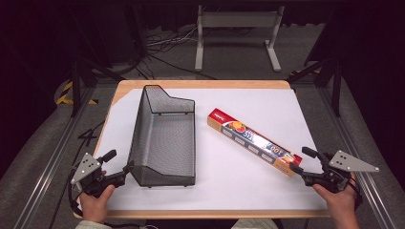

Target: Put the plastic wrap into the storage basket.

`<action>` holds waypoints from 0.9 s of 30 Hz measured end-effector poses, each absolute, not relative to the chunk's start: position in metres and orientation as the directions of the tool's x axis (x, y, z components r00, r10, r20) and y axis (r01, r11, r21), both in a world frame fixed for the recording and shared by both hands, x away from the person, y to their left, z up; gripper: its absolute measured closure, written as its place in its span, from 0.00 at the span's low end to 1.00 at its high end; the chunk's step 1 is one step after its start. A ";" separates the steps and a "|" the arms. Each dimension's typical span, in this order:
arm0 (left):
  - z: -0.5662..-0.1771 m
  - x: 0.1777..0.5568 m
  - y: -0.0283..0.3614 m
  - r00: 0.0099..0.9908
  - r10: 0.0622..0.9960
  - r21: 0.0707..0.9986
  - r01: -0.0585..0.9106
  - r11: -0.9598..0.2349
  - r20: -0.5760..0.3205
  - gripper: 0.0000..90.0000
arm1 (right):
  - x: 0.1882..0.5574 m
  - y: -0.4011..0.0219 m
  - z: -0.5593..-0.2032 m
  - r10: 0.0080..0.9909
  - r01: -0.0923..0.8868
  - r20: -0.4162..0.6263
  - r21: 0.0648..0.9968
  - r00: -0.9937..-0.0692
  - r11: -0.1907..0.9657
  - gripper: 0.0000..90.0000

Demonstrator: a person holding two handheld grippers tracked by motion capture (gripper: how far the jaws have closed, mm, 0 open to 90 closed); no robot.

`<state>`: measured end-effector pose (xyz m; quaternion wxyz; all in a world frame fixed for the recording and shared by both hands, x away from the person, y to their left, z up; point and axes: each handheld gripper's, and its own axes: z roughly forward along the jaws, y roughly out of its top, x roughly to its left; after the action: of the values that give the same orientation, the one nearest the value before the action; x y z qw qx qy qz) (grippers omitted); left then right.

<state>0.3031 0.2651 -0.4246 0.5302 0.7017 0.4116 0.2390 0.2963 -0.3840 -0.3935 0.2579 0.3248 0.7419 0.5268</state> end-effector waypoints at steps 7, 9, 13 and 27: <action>-0.424 0.302 0.266 0.531 0.841 0.940 0.327 -0.098 -0.097 0.23 | 0.298 -0.382 -0.389 0.758 0.221 -0.040 0.945 -0.651 0.239 0.27; -0.424 0.302 0.267 0.529 0.843 0.940 0.325 -0.100 -0.094 0.23 | 0.300 -0.382 -0.387 0.758 0.227 -0.031 0.945 -0.652 0.234 0.27; -0.424 0.303 0.268 0.521 0.848 0.939 0.330 -0.094 -0.098 0.23 | 0.310 -0.378 -0.378 0.757 0.258 -0.022 0.933 -0.653 0.250 0.27; -0.425 0.307 0.266 0.521 0.847 0.942 0.327 -0.081 -0.108 0.23 | 0.352 -0.386 -0.337 0.754 0.359 0.047 0.897 -0.656 0.257 0.49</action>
<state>0.3067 0.2660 -0.4252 0.5294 0.6930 0.4235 0.2453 0.3523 -0.3864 -0.3372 0.2013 0.3628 0.7667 0.4898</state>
